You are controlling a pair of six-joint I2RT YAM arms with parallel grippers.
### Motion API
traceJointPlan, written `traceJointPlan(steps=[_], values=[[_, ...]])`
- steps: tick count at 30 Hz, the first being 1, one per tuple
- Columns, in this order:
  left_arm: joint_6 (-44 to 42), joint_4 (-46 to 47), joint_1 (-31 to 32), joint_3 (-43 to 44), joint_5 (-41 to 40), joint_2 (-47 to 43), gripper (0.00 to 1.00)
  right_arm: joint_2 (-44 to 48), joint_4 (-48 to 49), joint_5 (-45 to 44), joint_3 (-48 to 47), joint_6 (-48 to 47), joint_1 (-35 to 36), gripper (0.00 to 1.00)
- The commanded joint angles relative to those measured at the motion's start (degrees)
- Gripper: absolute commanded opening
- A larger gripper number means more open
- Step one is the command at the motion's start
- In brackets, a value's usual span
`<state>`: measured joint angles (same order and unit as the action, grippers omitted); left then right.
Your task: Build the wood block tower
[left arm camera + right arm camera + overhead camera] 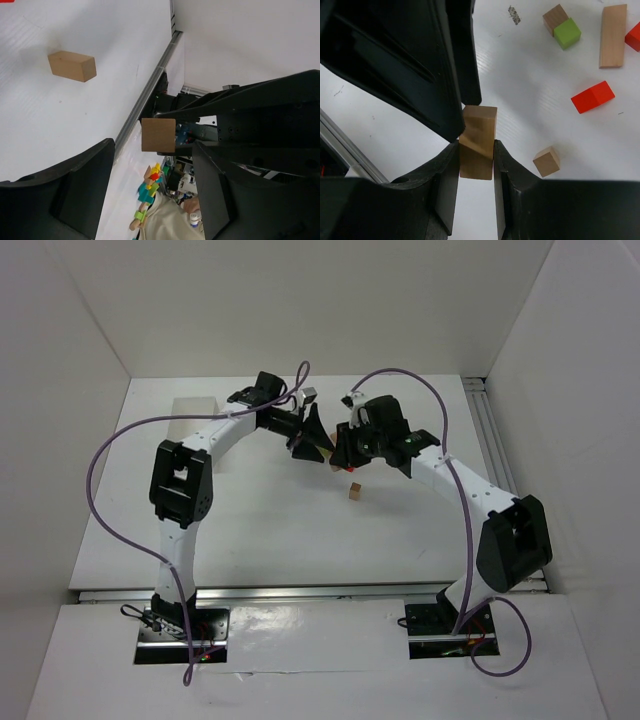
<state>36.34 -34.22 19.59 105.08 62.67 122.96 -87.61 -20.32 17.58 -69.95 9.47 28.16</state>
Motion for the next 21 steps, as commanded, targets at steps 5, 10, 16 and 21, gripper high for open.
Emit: traceJointPlan(steps=[5,10,16,21], values=[[-0.04,2.39,0.88,-0.05,3.51,1.85,0.67,-0.71,1.95,1.4,-3.87,-0.86,0.67,0.23],[3.56,6.7,1.41,-1.89,4.56,1.85,0.53,-1.24,1.95,1.4,-3.87,-1.38,0.67,0.23],[4.18,5.4,1.41,-0.94,1.86,1.32,0.17,-2.3,-0.86,0.87,-4.4,-1.39,1.19,0.53],[-6.0,-8.39,-0.52,6.36,-15.7,-0.78,0.0,-0.29,-6.83,-3.6,-5.72,-1.92,1.19,0.89]])
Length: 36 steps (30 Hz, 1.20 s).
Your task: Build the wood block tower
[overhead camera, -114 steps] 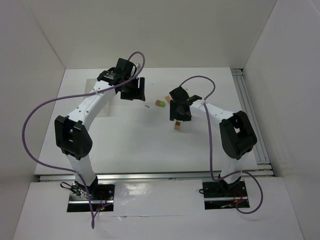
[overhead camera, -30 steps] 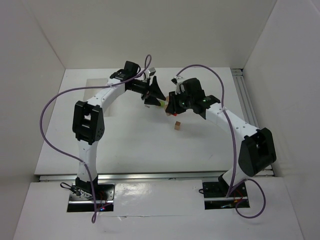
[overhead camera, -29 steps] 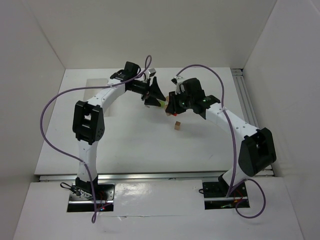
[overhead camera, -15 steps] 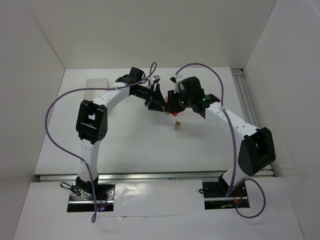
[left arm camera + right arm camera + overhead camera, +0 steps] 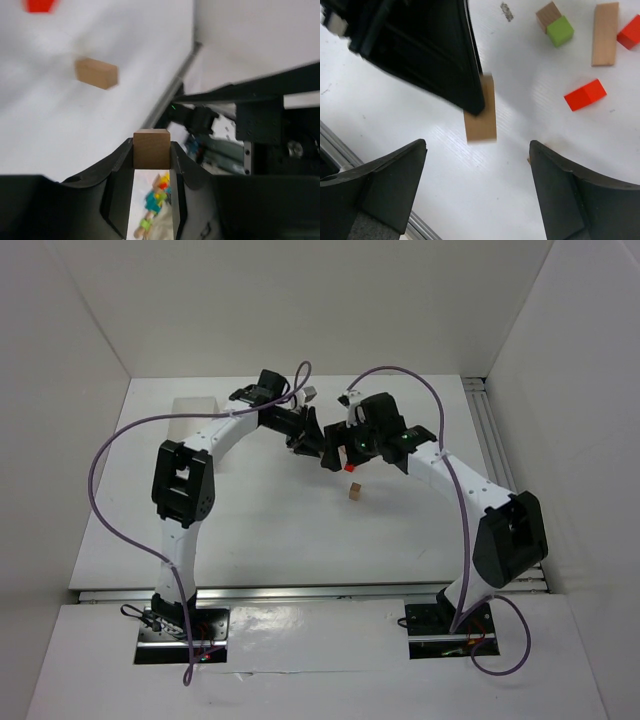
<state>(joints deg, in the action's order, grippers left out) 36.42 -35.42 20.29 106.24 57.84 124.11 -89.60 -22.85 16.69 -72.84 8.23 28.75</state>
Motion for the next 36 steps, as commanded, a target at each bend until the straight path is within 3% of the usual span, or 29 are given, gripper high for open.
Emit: traceJointPlan(steps=[1,2,5,9,19,28,36], values=[[-7.23,-9.03,-1.22,5.82,-15.0,-2.47,0.0,2.67,-4.92,-4.45,-2.05,-0.67,0.6,0.91],[-8.81,-11.05,-1.22,5.82,-22.0,-3.08,0.0,3.64,-4.92,-5.51,-1.44,-0.15,-0.09,0.91],[-9.53,-11.6,0.35,3.72,-32.06,-6.33,0.0,7.59,-6.42,-11.03,1.64,3.35,-1.67,0.89],[-7.69,-3.03,7.02,-5.74,-49.62,-11.69,0.0,9.01,-10.8,-16.77,3.4,11.42,-5.19,0.8],[-3.73,11.94,17.41,-18.86,-73.73,-15.39,0.0,2.77,-15.38,-13.7,2.35,22.88,-9.07,0.81],[-0.57,22.57,18.64,-31.6,-77.88,-18.73,0.0,-1.36,-14.15,-14.75,3.4,26.04,-6.87,0.81],[0.93,25.66,20.66,-34.43,-79.47,-18.73,0.0,-4.87,-12.92,-16.51,3.4,26.58,-4.5,0.75]])
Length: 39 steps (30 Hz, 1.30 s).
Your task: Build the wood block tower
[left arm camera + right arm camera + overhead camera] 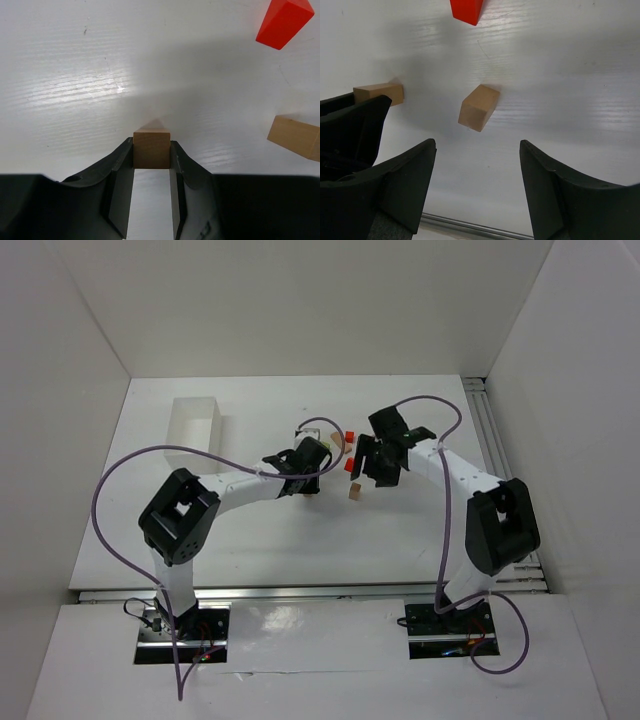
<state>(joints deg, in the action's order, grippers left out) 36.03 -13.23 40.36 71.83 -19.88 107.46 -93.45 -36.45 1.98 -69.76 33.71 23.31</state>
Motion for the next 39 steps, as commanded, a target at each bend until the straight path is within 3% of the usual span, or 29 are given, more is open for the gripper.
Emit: traceJointPlan(steps=[1,6,9,10,13,17,21,26,30,35,39], values=[[1.84,3.48,1.21,-0.03,-2.26,-2.08,0.0,-1.03,0.67,-1.8,0.32,1.09,1.56,0.75],[2.9,2.95,2.36,-1.26,-2.27,-2.6,0.0,-3.4,1.2,-2.33,0.32,1.62,2.18,0.73],[4.05,1.9,2.88,-2.39,-2.27,-3.22,0.15,-3.93,2.25,-2.33,0.32,1.62,2.79,0.73],[4.05,1.9,2.88,-2.4,-2.27,-3.22,0.24,-4.63,2.26,-2.33,0.32,2.23,3.4,0.73],[4.57,1.28,3.41,-3.1,-1.74,-3.84,0.33,-5.34,2.78,-2.86,-0.2,2.23,4.11,0.73],[4.57,0.75,3.94,-4.24,-2.26,-5.24,0.58,-6.57,4.01,-3.47,-0.2,2.23,4.64,0.71],[4.57,0.75,3.94,-4.86,-2.79,-6.3,0.7,-7.97,4.01,-4.53,-1.34,2.76,4.64,0.68],[4.05,0.23,3.94,-4.86,-2.8,-7.44,0.7,-9.21,4.54,-6.37,-1.87,2.76,4.64,0.63],[4.05,0.23,3.94,-4.86,-2.8,-7.97,0.63,-9.21,5.16,-6.9,-1.87,2.76,5.17,0.49],[4.05,-0.3,3.94,-4.86,-2.27,-8.49,0.62,-9.21,5.16,-8.04,-1.87,2.76,5.69,0.25],[3.52,-0.3,3.94,-4.86,-1.13,-9.02,0.63,-8.6,4.63,-8.57,-1.87,1.53,6.22,0.19]])
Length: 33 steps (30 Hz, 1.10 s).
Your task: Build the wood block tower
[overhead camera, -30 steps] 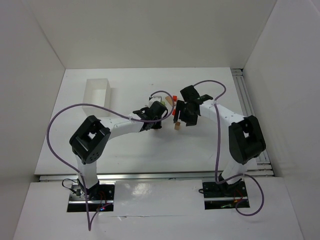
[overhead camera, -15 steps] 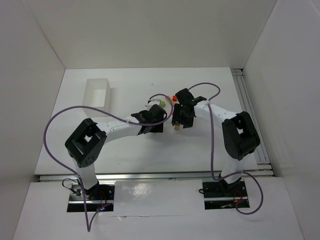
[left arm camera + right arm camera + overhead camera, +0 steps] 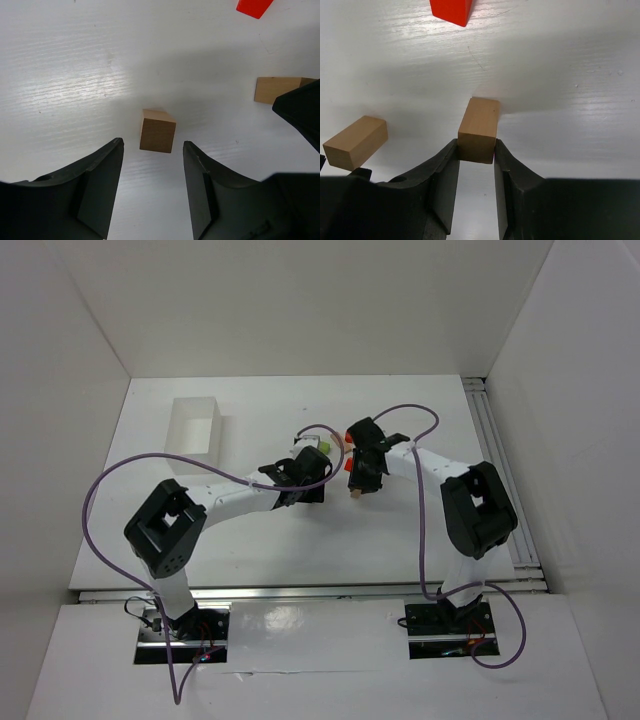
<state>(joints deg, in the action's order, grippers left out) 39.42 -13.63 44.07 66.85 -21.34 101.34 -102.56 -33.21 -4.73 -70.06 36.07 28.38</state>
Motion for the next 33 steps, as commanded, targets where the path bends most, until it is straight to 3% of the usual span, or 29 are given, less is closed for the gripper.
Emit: traceJointPlan(steps=[1,6,10,14,17,20,23,28,33], values=[[0.13,-0.43,0.22,0.12,0.34,-2.9,0.63,0.52,1.4,-1.86,-1.57,-1.87,1.67,0.19],[-1.01,-0.43,0.22,0.12,2.18,-2.38,0.65,1.84,-0.98,-3.09,-1.57,-3.81,3.7,0.19],[-1.01,0.18,0.22,0.65,4.11,-1.33,0.54,2.37,-2.3,-4.14,-1.57,-3.82,4.84,0.19],[-1.01,0.18,-0.3,1.18,4.73,-0.8,0.53,1.84,-1.77,-4.14,-1.57,-3.82,5.37,0.22],[-1.53,0.18,-0.3,1.18,4.73,-0.79,0.53,0.7,-1.77,-4.14,-2.26,-3.29,5.37,0.3],[-1.54,0.18,-0.3,1.18,4.73,-0.79,0.51,0.7,-1.77,-4.14,-3.41,-3.29,5.37,0.53],[-1.54,0.18,-0.3,1.71,5.26,-0.27,0.5,1.75,-2.46,-4.14,-4.11,-3.29,5.37,0.69],[-1.54,0.18,-0.3,2.84,5.26,0.35,0.43,6.84,-4.32,-5.9,-4.64,-2.68,5.37,0.87],[-1.54,0.88,-0.3,2.85,5.79,0.88,0.32,15.44,-6.86,-7.83,-0.7,-2.15,1.86,0.88]])
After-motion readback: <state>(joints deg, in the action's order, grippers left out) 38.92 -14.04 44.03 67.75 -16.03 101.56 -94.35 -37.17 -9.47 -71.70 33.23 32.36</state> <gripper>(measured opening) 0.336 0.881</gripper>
